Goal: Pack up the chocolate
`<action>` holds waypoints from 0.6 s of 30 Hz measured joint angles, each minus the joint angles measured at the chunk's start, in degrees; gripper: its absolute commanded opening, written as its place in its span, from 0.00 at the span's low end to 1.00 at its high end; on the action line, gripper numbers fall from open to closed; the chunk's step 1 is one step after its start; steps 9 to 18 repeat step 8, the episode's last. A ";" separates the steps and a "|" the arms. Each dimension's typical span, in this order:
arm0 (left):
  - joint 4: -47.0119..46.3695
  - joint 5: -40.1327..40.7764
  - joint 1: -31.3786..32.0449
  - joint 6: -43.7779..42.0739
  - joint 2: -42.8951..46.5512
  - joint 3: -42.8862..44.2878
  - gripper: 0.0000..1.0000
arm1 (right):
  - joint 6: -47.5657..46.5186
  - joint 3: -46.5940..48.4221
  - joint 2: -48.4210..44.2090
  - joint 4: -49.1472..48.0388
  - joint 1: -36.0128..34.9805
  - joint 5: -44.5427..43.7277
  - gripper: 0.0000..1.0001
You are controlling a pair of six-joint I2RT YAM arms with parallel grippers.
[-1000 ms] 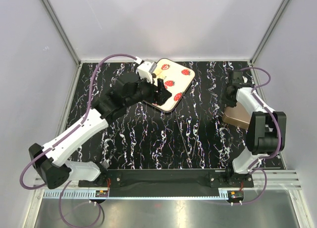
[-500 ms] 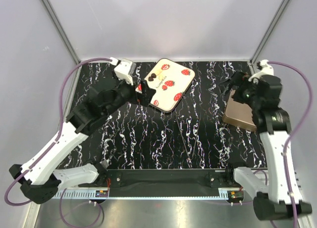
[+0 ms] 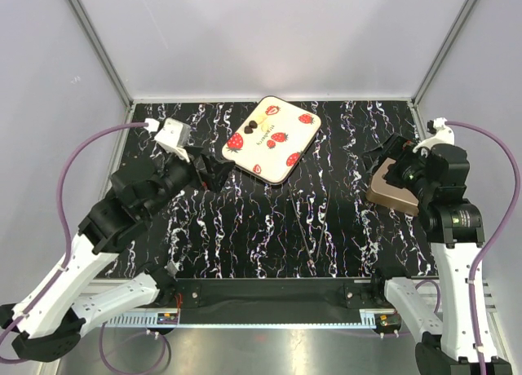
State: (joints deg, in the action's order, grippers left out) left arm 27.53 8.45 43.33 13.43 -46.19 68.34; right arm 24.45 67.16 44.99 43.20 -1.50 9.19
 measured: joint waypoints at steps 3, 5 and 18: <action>0.37 0.00 0.00 0.35 0.66 -2.40 0.99 | -0.04 0.00 0.07 0.04 0.00 0.42 1.00; 0.76 0.00 0.00 0.57 1.53 -3.74 0.99 | -0.04 0.00 0.02 0.07 0.00 0.48 1.00; 1.49 0.00 0.00 0.70 3.13 -4.44 0.99 | -0.04 0.26 0.37 0.42 0.00 0.46 1.00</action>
